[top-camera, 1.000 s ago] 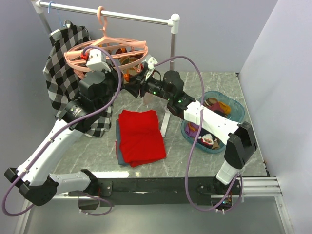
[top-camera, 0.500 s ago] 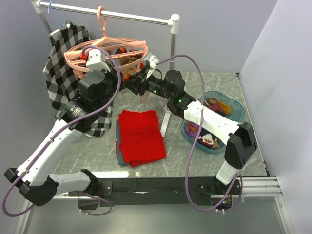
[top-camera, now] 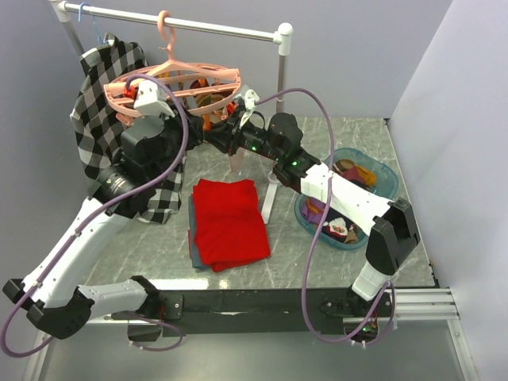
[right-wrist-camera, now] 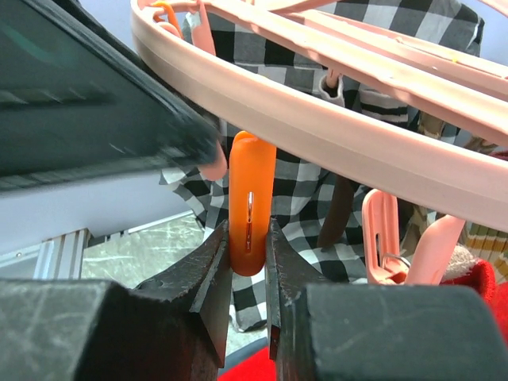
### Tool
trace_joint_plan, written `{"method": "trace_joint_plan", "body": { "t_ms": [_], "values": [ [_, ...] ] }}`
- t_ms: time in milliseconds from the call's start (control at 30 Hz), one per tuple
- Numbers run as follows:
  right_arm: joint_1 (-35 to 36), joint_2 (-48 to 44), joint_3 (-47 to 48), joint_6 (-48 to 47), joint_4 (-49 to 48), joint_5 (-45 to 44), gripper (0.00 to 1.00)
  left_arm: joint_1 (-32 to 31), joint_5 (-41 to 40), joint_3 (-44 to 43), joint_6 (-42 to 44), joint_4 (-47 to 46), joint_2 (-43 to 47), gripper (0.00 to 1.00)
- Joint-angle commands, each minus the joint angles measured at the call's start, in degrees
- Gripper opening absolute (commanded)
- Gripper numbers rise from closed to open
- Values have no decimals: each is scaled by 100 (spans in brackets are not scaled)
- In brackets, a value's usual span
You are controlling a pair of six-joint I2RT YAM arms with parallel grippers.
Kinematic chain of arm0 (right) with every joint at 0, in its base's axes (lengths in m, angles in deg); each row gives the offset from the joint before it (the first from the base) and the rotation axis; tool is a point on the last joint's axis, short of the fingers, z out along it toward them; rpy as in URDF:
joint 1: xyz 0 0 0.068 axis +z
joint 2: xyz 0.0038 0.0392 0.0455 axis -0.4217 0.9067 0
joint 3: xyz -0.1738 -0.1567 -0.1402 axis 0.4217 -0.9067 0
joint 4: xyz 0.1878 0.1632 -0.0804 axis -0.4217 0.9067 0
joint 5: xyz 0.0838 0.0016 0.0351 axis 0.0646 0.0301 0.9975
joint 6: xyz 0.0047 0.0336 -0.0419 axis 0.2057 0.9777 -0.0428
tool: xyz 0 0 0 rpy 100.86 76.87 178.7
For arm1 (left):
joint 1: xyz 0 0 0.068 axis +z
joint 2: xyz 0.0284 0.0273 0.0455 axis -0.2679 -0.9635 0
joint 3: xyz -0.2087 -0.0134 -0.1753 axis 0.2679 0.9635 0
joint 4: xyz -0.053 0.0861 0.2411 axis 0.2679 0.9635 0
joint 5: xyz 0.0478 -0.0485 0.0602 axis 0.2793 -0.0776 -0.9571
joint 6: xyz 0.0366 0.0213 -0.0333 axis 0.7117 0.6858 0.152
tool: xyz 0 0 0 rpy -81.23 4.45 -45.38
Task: Clip the socks to the hanger
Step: Open the clamp at the hanger.
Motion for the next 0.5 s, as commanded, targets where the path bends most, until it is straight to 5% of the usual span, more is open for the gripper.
{"method": "trace_joint_plan", "body": {
  "t_ms": [0, 100, 467],
  "values": [
    [0, -309, 241, -58, -37, 25, 0, 21, 357, -358, -168, 64, 258, 50],
    [0, -291, 250, -85, 16, 25, 0, 21, 481, -516, -221, 161, 171, 59],
    [-9, -247, 320, -67, 60, 156, 0, 214, 753, -974, -423, 724, -401, 65]
  ]
}}
